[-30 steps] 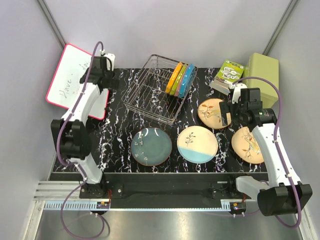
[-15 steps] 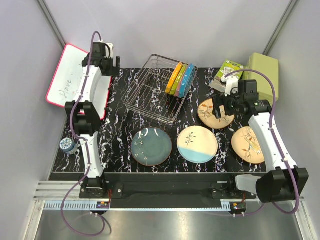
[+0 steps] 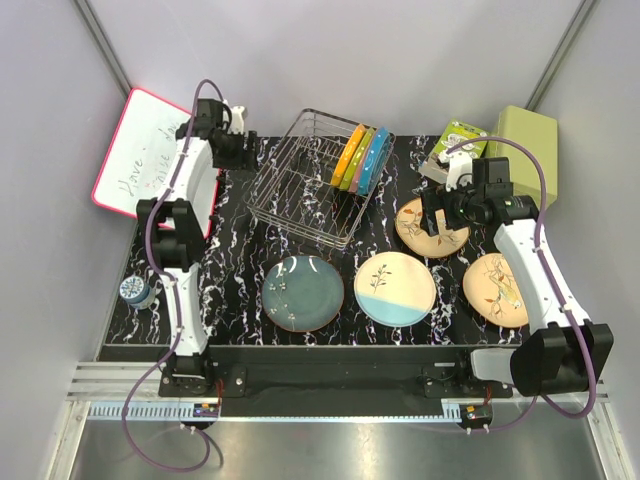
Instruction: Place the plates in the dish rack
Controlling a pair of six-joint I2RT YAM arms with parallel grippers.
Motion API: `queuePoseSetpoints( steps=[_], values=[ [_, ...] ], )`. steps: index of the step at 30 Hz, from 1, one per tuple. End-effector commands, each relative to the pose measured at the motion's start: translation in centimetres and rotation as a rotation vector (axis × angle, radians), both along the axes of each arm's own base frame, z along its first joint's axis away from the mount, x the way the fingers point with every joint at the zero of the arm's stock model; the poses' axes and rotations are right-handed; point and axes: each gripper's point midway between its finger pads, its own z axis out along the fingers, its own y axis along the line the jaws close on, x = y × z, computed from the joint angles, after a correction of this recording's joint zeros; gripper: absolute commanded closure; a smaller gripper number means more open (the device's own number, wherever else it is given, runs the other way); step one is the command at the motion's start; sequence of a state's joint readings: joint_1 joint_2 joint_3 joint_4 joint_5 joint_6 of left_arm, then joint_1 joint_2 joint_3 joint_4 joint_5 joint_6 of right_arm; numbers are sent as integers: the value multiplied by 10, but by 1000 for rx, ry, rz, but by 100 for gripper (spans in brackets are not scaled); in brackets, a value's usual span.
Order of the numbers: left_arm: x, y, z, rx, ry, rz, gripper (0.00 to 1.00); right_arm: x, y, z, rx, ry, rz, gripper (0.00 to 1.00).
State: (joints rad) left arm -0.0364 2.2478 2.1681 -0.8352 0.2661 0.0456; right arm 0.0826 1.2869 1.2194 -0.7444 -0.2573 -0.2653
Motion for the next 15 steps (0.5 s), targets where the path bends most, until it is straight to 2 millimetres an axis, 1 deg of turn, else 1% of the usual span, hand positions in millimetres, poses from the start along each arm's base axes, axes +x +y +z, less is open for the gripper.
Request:
queuePoseSetpoints(
  steps=[1, 2, 3, 4, 5, 7, 8, 11, 12, 13, 14, 15],
  values=[
    [-22, -36, 29, -107, -22, -97, 24, 10, 9, 15, 38, -54, 20, 0],
    [-29, -38, 18, -115, 11, -104, 25, 10, 9, 15, 38, -52, 20, 0],
    [-34, -43, 16, -134, 25, -119, 26, 11, 8, 15, 34, -53, 18, 0],
    [-38, -44, 13, -142, 39, -115, 27, 12, 7, 14, 32, -53, 16, 0],
    [-43, -45, 7, -143, 60, -115, 31, 12, 7, 13, 30, -51, 15, 0],
    [-47, -46, 1, -152, 79, -110, 37, 12, 7, 12, 29, -50, 13, 0],
    [-51, -46, -2, -154, 92, -108, 50, 11, 7, 9, 28, -43, 14, 0],
    [-56, -47, -1, -161, 93, -107, 76, 9, 8, 7, 38, -40, 14, 0],
    [-56, -48, 2, -191, 110, -52, 90, 8, 10, 7, 46, -38, 17, 0],
    [-57, -49, 5, -205, 112, -34, 94, 8, 10, 5, 48, -35, 19, 0],
    [-62, -54, 12, -228, 100, -38, 97, 8, 11, 5, 54, -33, 20, 0],
    [-65, -60, 15, -235, 101, -30, 100, 7, 13, 4, 60, -30, 26, 0]
  ],
)
